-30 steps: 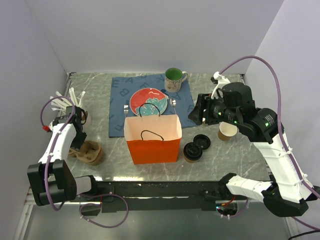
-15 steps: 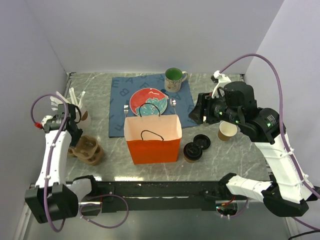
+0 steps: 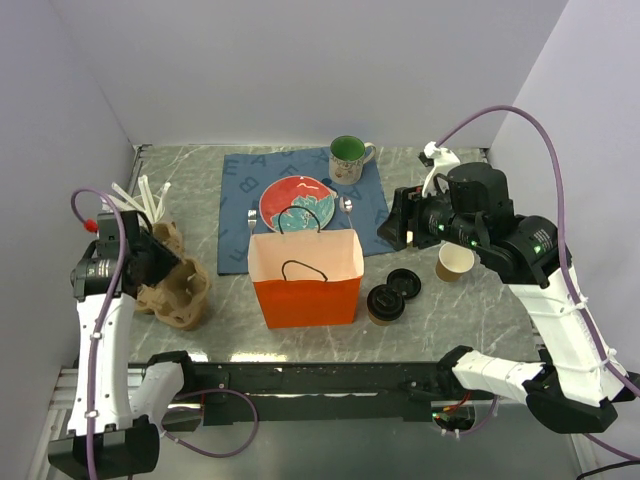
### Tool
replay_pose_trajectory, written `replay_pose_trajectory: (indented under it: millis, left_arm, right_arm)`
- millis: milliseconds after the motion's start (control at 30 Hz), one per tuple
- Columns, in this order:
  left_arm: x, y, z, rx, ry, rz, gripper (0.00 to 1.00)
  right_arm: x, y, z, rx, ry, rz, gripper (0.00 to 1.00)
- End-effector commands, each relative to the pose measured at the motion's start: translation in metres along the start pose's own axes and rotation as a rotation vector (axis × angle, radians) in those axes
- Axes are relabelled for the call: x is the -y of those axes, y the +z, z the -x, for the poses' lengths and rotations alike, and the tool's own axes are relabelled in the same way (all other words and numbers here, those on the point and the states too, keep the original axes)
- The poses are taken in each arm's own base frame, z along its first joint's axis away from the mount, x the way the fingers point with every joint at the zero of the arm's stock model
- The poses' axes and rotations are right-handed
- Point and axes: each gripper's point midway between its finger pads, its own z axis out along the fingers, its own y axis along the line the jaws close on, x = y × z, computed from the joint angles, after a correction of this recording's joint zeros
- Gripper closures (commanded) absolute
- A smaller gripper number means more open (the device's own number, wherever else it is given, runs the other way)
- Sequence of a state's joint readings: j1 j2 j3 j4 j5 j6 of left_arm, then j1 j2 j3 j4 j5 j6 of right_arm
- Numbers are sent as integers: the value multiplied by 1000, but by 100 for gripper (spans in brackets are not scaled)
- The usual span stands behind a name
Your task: Pack the takeout coffee
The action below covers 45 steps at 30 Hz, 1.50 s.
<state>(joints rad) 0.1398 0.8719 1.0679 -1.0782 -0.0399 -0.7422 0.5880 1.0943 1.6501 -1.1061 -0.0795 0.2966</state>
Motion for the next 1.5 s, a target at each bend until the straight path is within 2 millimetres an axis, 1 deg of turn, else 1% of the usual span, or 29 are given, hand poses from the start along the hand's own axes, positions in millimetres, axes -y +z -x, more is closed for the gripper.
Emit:
replay_pose_trajectory:
  millis: [0,67,100,167,200,233,300,333,400,433,467,533,600,633,667,700,733,767,867,967,1000,1033,1100,1133,1200,1233,1267,1367,1467]
  left_arm:
    - [59,-48,29,111,160,-305,71]
    - [73,-63,37,147,222,-375,71]
    - [83,-76,45,184,245,-421,71]
    - [95,-88,48,210,309,-483,72]
    - [104,-98,55,247,328,-519,72]
    - [111,-104,54,255,355,-563,72]
    - [124,-116,57,298,407,-643,69]
    - [138,-129,60,344,444,-725,69]
    - [156,-149,49,353,567,-883,73]
    - [167,-162,50,412,645,-960,71]
    - [174,-176,41,410,708,-1051,69]
    - [183,-191,41,475,813,-1133,67]
    - [188,-206,30,472,908,-1226,68]
    - [191,-206,28,461,944,-1252,69]
    - [194,-215,26,466,972,-1279,69]
    - [195,-221,19,452,1005,-1322,71]
    - [199,-222,15,442,1040,-1351,72]
    - [200,-231,14,446,1061,-1371,73]
    - [206,-245,4,435,1110,-1451,71]
    - [212,-252,-9,431,1136,-1505,69]
    - [211,-251,-14,410,1146,-1511,71]
    - [215,-247,-19,409,1176,-1513,71]
    - [217,-249,-26,390,1207,-1522,73]
    - [218,-245,-40,340,1248,-1541,73]
    - [221,-245,-47,337,1280,-1536,71]
    - [221,-243,-57,306,1315,-1548,71]
    - [223,-242,-58,310,1330,-1539,70]
    - [225,-232,-72,262,1386,-1531,71]
    - [226,-226,-84,218,1441,-1531,71]
  right_arm:
    - [-3,-15,19,101,-38,21,28]
    - [-5,-15,19,102,-42,32,25]
    - [-6,-15,20,103,-45,35,25]
    - [-10,-16,22,102,-53,57,23]
    - [-13,-17,24,104,-56,67,23]
    - [-17,-22,31,124,-49,82,22]
    - [-20,-23,37,130,-28,84,22]
    - [-22,-27,42,144,-14,87,22]
    - [-24,-25,41,125,18,89,22]
    - [-25,-23,40,113,40,90,22]
    - [-24,-21,36,100,50,86,22]
    - [-23,-16,29,74,59,88,22]
    - [-24,-13,24,61,61,96,22]
    - [-24,-12,24,62,58,102,22]
    - [-26,-10,23,54,58,111,22]
    - [-26,-11,22,47,60,112,22]
    - [-26,-9,22,34,86,101,22]
    - [-25,-4,21,14,103,89,23]
    - [-28,4,19,-6,151,95,23]
    - [-24,18,10,-44,189,72,24]
    - [-23,22,7,-58,193,64,24]
    - [-22,26,5,-64,194,59,24]
    - [-21,31,6,-62,196,54,24]
    - [-20,33,7,-59,191,53,24]
    - [-21,37,9,-54,189,59,24]
    - [-22,40,8,-62,187,60,24]
    - [-22,42,8,-67,192,59,24]
    - [-24,47,6,-88,213,63,24]
    - [-23,53,-1,-101,232,65,25]
